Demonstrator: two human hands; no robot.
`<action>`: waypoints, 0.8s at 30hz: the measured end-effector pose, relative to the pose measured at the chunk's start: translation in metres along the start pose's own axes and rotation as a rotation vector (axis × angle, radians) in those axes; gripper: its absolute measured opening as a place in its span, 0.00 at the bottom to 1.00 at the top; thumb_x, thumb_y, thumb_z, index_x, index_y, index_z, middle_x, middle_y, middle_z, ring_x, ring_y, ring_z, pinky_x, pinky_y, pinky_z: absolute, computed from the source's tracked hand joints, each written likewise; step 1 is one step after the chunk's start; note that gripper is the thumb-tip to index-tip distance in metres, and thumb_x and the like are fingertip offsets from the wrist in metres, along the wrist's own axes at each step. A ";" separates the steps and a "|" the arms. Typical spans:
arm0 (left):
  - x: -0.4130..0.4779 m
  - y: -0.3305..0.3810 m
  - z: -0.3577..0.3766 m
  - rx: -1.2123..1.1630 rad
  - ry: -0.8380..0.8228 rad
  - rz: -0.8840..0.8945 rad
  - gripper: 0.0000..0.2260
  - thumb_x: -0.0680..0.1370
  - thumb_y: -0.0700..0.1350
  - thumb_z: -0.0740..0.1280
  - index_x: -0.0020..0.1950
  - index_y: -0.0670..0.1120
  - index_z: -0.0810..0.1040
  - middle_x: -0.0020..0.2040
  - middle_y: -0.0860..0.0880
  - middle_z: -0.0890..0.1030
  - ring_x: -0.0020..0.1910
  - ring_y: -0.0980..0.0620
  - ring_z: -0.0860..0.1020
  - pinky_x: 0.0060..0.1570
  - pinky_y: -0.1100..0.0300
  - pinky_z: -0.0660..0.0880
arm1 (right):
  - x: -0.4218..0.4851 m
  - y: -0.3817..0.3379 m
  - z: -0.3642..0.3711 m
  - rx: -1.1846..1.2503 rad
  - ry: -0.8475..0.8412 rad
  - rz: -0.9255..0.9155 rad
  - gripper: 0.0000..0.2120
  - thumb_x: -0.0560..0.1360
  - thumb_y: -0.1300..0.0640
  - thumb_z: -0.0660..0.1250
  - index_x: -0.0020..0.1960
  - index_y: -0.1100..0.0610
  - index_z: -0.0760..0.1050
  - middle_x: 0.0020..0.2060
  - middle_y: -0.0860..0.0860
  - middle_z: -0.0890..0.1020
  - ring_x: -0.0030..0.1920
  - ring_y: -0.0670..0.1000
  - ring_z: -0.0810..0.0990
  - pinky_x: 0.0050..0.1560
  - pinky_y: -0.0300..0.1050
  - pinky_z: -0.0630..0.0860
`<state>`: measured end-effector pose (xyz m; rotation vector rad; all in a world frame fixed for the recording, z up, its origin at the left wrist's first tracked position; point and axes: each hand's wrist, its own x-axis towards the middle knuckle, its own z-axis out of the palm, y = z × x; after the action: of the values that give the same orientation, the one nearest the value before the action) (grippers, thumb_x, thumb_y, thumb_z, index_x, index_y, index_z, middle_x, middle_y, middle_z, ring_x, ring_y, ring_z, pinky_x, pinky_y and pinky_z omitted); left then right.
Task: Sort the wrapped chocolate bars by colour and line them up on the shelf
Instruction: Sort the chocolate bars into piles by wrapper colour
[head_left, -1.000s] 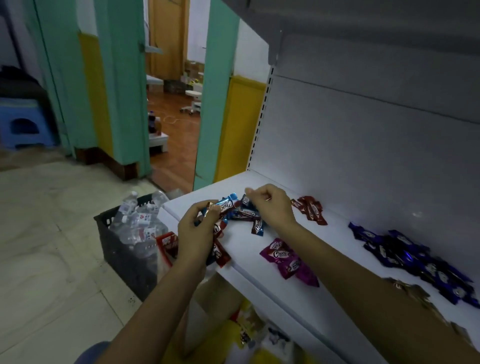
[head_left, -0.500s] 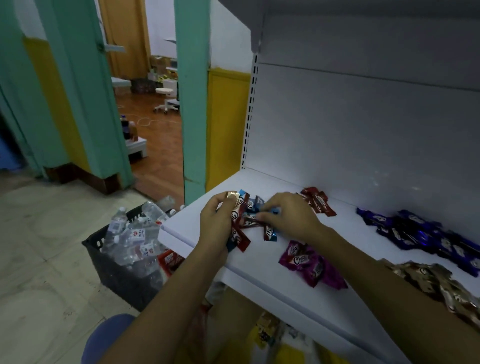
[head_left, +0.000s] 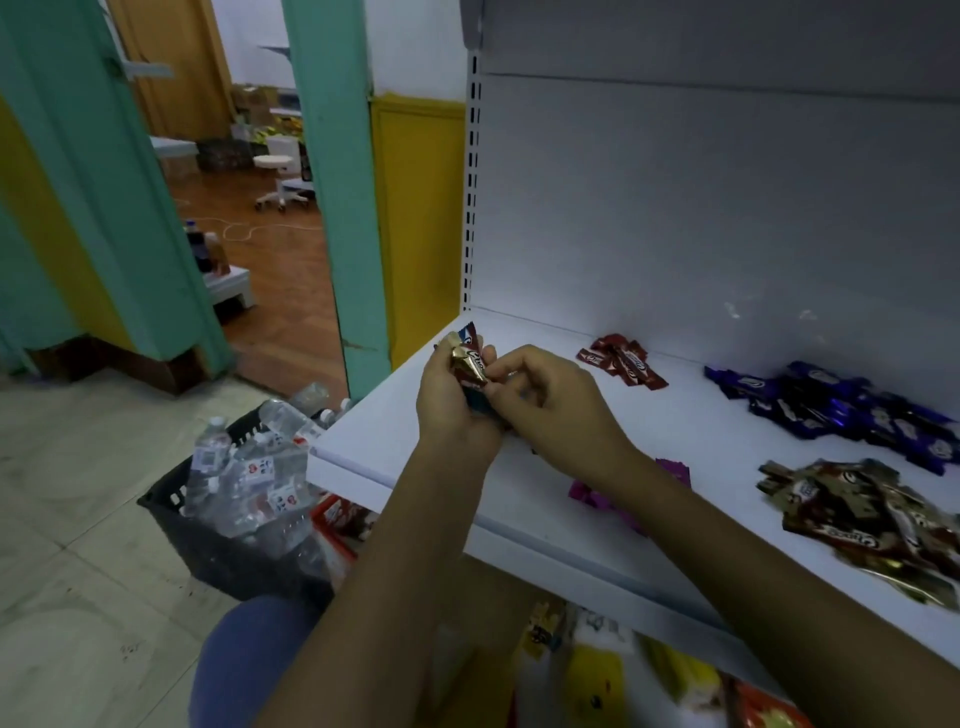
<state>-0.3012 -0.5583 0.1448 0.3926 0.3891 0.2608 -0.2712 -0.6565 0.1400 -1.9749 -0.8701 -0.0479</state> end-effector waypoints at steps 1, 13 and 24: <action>-0.001 0.000 -0.001 0.006 -0.001 0.008 0.17 0.81 0.55 0.57 0.56 0.43 0.76 0.41 0.48 0.77 0.37 0.53 0.78 0.32 0.55 0.76 | 0.000 0.001 0.001 -0.022 0.018 0.008 0.05 0.76 0.59 0.66 0.50 0.55 0.79 0.33 0.44 0.78 0.32 0.41 0.75 0.32 0.34 0.72; 0.004 0.002 -0.019 0.129 -0.132 0.021 0.12 0.81 0.41 0.54 0.57 0.36 0.72 0.50 0.39 0.77 0.48 0.44 0.78 0.43 0.54 0.79 | 0.004 -0.001 -0.012 0.364 0.113 0.198 0.07 0.77 0.63 0.64 0.53 0.59 0.79 0.43 0.53 0.82 0.35 0.43 0.80 0.30 0.33 0.75; 0.005 -0.009 -0.025 0.318 -0.091 0.145 0.19 0.79 0.36 0.63 0.70 0.39 0.68 0.64 0.38 0.74 0.59 0.44 0.77 0.47 0.60 0.80 | 0.007 0.006 -0.003 0.309 0.273 0.214 0.03 0.72 0.62 0.71 0.44 0.56 0.79 0.42 0.51 0.82 0.44 0.48 0.82 0.39 0.40 0.80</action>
<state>-0.3050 -0.5571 0.1180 0.7447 0.3131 0.3225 -0.2616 -0.6569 0.1399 -1.7100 -0.4557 -0.0539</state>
